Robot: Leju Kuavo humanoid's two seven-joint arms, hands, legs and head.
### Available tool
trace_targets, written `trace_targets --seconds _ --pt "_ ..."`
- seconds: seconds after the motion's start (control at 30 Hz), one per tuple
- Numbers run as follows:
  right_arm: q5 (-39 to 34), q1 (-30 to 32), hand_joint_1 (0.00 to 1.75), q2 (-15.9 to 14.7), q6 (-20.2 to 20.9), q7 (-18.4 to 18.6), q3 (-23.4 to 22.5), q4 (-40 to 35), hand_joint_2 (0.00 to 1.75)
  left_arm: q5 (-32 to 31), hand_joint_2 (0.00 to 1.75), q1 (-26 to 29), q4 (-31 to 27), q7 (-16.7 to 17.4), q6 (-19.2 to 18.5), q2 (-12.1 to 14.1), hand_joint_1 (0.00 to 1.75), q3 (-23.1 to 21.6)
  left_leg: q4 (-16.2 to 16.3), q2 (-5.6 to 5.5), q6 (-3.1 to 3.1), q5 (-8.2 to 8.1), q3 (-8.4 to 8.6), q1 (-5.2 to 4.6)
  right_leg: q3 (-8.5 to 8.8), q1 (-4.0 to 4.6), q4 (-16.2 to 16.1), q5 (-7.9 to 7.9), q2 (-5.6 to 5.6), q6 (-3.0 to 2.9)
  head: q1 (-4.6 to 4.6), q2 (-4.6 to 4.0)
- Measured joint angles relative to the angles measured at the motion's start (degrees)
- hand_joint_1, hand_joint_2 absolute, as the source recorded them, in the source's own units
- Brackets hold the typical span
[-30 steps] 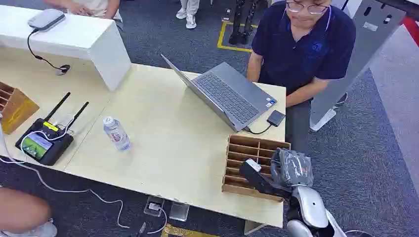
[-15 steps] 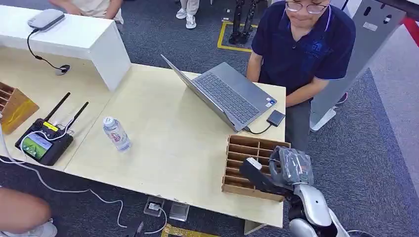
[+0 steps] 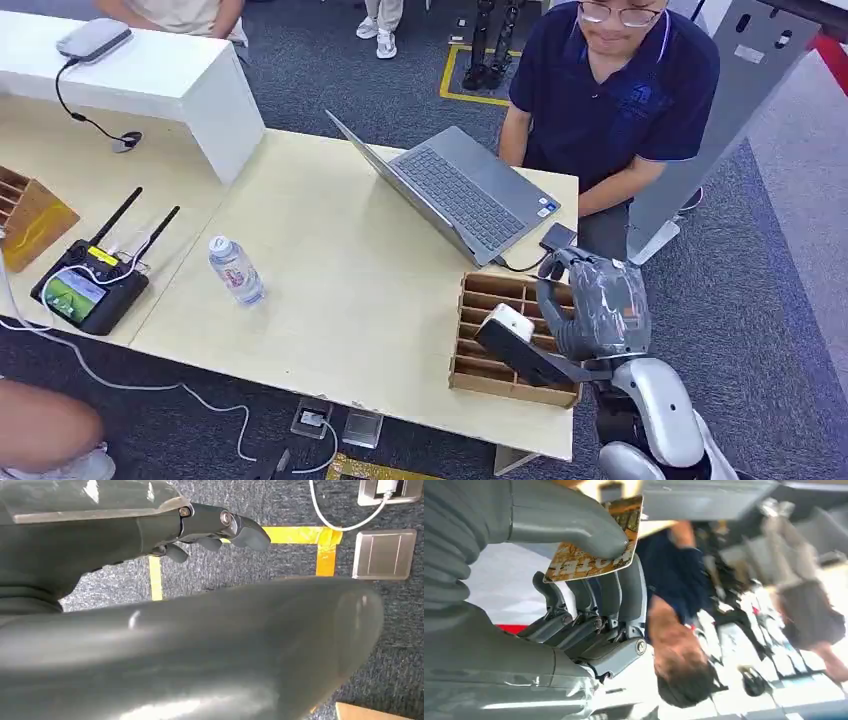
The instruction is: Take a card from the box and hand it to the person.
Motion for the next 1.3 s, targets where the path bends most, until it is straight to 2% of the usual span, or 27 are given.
trace_targets --seconds 0.1,0.17,0.27,0.37,0.43,0.6,0.9,1.03,1.2,1.3 --pt "-0.09 -0.12 1.45 1.55 -4.98 -3.44 1.05 1.72 1.75 0.0 0.0 -0.04 -0.02 -0.13 0.02 -0.18 0.0 0.0 0.0 0.0 0.0 0.0 -0.01 0.0 0.0 0.0 0.01 0.0 -0.01 0.0 0.0 0.0" --pt "-0.48 -0.19 1.45 3.23 -13.91 -8.03 1.68 5.43 1.75 0.0 0.0 -0.05 -0.06 -0.52 0.0 -0.39 0.0 0.0 0.0 -0.01 0.0 0.0 -0.02 0.0 0.0 0.0 0.02 0.0 -0.01 0.0 0.0 0.0" --pt "-3.49 -0.31 1.45 5.3 -23.34 -13.82 2.29 10.76 1.75 0.0 0.0 -0.17 -0.15 -0.76 -0.11 -0.61 0.0 -0.02 0.0 -0.01 0.0 0.0 -0.02 0.0 0.0 0.0 0.03 0.0 -0.02 0.0 0.0 0.0" --pt "-6.18 -0.48 1.45 7.16 -30.34 -17.13 2.62 15.55 1.75 0.0 0.0 -0.21 -0.17 -0.76 -0.11 -0.81 0.0 -0.02 0.0 -0.02 0.0 0.0 -0.03 0.0 0.0 0.0 0.03 0.0 -0.04 0.0 0.0 0.0" --pt "-7.06 -0.59 1.45 8.11 -32.76 -18.69 2.73 18.3 1.75 0.0 0.0 -0.26 -0.17 -0.76 -0.09 -0.92 0.0 -0.02 0.0 -0.02 0.0 0.0 -0.02 0.0 0.0 0.0 0.03 0.0 -0.03 0.0 0.0 0.0" --pt "-6.64 -0.57 1.45 10.45 -33.72 -21.37 2.58 23.78 1.75 0.0 0.0 -0.25 -0.17 -0.7 -0.09 -1.03 0.0 -0.07 0.0 -0.01 0.0 0.0 -0.01 0.0 -0.01 0.0 0.03 0.0 -0.03 0.0 0.0 0.0" --pt "-5.13 -0.49 1.45 12.72 -33.9 -21.79 1.86 28.61 1.75 -0.02 0.0 -0.24 -0.17 -0.68 -0.17 -1.05 0.0 -0.2 0.01 -0.01 0.0 0.01 0.01 0.0 -0.02 0.0 0.03 0.0 -0.02 0.0 0.0 0.0" --pt "-1.11 0.03 1.45 13.68 -33.96 -22.75 0.43 29.55 1.75 -0.02 0.0 -0.24 -0.17 -0.68 -0.17 -1.05 0.0 -0.35 0.01 -0.01 0.0 0.01 0.01 0.0 -0.02 0.0 0.03 0.0 -0.02 0.0 0.0 0.0" --pt "5.89 1.74 1.45 15.91 -34.07 -27.13 -3.55 29.59 1.75 -0.02 0.0 -0.22 -0.17 -0.68 -0.09 -1.05 0.0 -0.68 0.01 -0.01 0.0 0.01 0.02 0.0 -0.02 0.0 0.03 0.0 -0.01 0.0 0.0 0.0" --pt "10.32 3.05 1.45 18.25 -34.14 -31.52 -8.46 28.65 1.75 -0.02 0.0 -0.18 -0.17 -0.61 0.11 -1.05 0.0 -0.72 0.01 -0.01 0.0 0.01 0.02 0.0 -0.02 0.0 0.03 0.0 -0.01 0.0 0.0 0.0"
